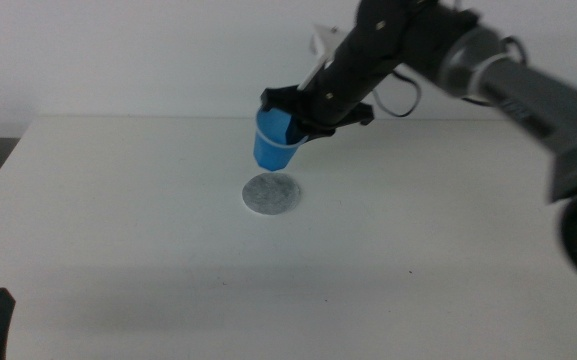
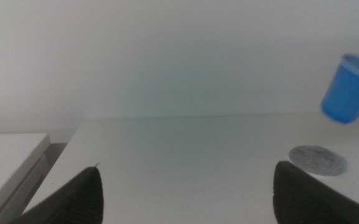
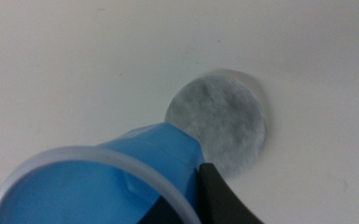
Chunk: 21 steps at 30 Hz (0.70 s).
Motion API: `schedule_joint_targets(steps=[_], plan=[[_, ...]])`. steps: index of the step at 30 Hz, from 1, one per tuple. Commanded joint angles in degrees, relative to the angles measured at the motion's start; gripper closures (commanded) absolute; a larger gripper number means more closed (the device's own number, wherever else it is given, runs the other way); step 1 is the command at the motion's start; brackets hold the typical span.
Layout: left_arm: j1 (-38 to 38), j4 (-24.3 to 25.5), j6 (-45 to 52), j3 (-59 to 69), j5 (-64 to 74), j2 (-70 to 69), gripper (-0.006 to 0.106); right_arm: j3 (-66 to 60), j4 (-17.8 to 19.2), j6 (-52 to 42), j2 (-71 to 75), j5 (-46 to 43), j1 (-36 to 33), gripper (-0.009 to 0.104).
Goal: Place an empty cup on a cup mat.
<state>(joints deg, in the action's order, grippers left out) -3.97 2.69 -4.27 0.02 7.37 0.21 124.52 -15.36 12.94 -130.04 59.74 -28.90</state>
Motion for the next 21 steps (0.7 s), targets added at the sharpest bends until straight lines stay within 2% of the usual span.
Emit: schedule_joint_targets(steps=[1,6,13,21], plan=[[-0.06,-0.13,-0.16,-0.02,-0.75,-0.21,0.007,5.48,2.09,1.31,-4.10,2.68,-0.48,0.097],[-0.06,-0.13,-0.16,-0.02,-0.75,-0.21,0.007,11.52,2.39,2.70,-10.04,4.99,-0.48,0.097],[-0.06,-0.13,-0.16,-0.02,-0.75,-0.21,0.007,11.57,3.69,3.65,-12.18,4.09,-0.48,0.097],[-0.06,-0.13,-0.16,-0.02,-0.75,-0.21,0.007,11.57,3.56,3.65,-12.77,2.59,-0.73,0.096]])
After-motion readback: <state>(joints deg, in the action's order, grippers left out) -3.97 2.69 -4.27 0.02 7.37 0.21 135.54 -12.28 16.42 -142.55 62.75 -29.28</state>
